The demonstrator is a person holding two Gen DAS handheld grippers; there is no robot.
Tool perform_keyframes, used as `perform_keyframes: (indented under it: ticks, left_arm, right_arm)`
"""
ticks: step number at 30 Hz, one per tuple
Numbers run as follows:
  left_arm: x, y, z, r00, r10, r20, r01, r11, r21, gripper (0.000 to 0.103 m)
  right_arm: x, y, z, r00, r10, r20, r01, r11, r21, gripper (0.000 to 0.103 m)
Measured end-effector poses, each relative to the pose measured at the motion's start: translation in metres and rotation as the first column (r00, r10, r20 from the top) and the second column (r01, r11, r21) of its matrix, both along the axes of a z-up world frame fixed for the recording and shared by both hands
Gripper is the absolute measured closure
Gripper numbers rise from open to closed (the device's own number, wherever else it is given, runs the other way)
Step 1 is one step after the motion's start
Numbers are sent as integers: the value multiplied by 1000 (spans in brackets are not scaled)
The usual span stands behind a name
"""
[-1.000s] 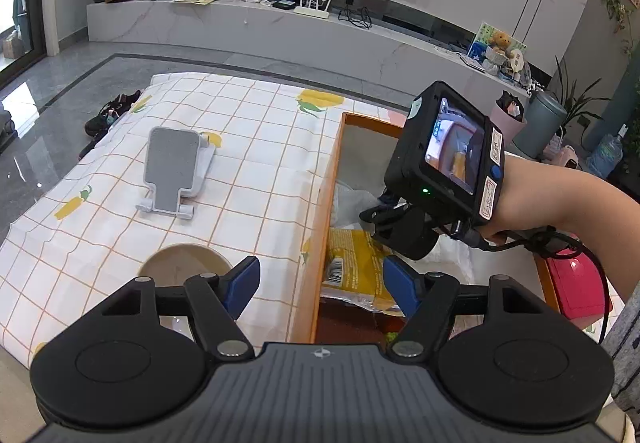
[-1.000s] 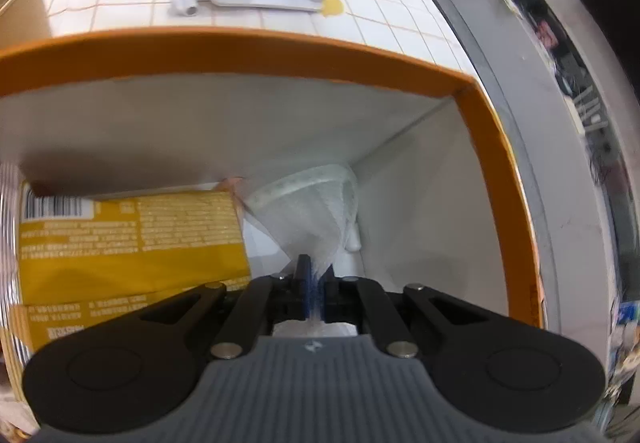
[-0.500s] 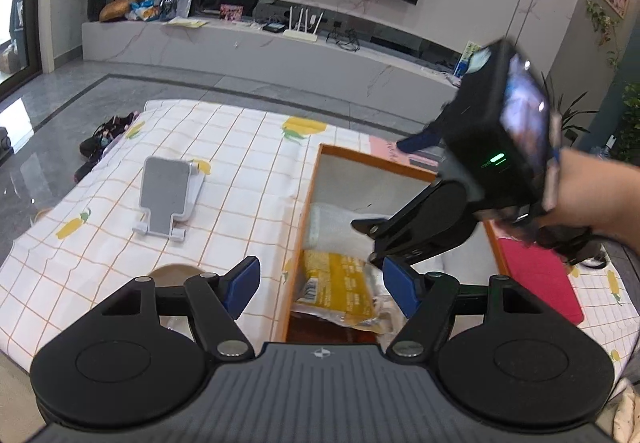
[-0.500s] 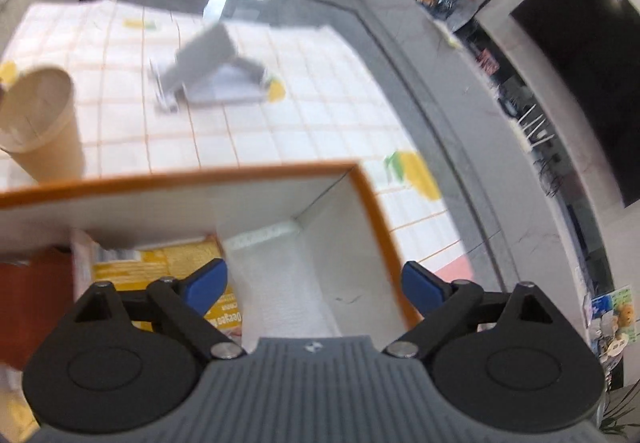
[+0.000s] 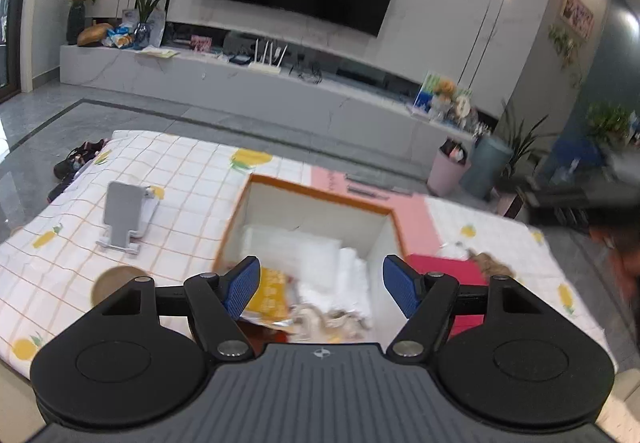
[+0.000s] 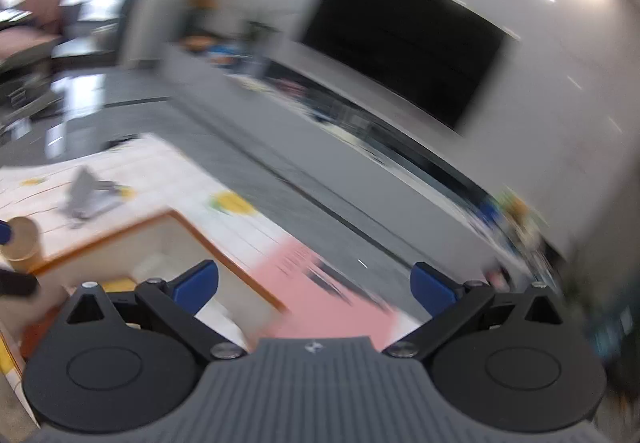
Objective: Organize soft objects
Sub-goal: 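Withdraw both tools from the shoebox toward the plush bear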
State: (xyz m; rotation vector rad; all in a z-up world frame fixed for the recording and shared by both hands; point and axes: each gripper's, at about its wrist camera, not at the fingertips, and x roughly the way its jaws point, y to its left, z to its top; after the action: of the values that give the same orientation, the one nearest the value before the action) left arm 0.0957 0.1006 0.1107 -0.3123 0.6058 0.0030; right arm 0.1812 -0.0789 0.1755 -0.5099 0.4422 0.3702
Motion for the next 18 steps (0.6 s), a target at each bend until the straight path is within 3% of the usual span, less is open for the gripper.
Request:
perform_keyframes:
  ticks: [4, 9, 14, 18]
  left_arm:
    - [-8, -21, -1, 999, -39, 20, 38, 999, 14, 20]
    - [-10, -45, -18, 996, -86, 9, 86, 996, 3, 20]
    - [-5, -82, -31, 983, -183, -27, 185, 973, 140, 20]
    - [5, -107, -44, 969, -232, -83, 243, 955, 167, 20]
  right_arm:
    - [-27, -68, -16, 989, -131, -63, 132, 991, 24, 3]
    - [-55, -131, -62, 958, -239, -156, 246, 969, 25, 3]
    - [-69, -177, -110, 925, -297, -239, 318, 947, 53, 3]
    - [-70, -195, -136, 934, -270, -233, 290, 956, 55, 3]
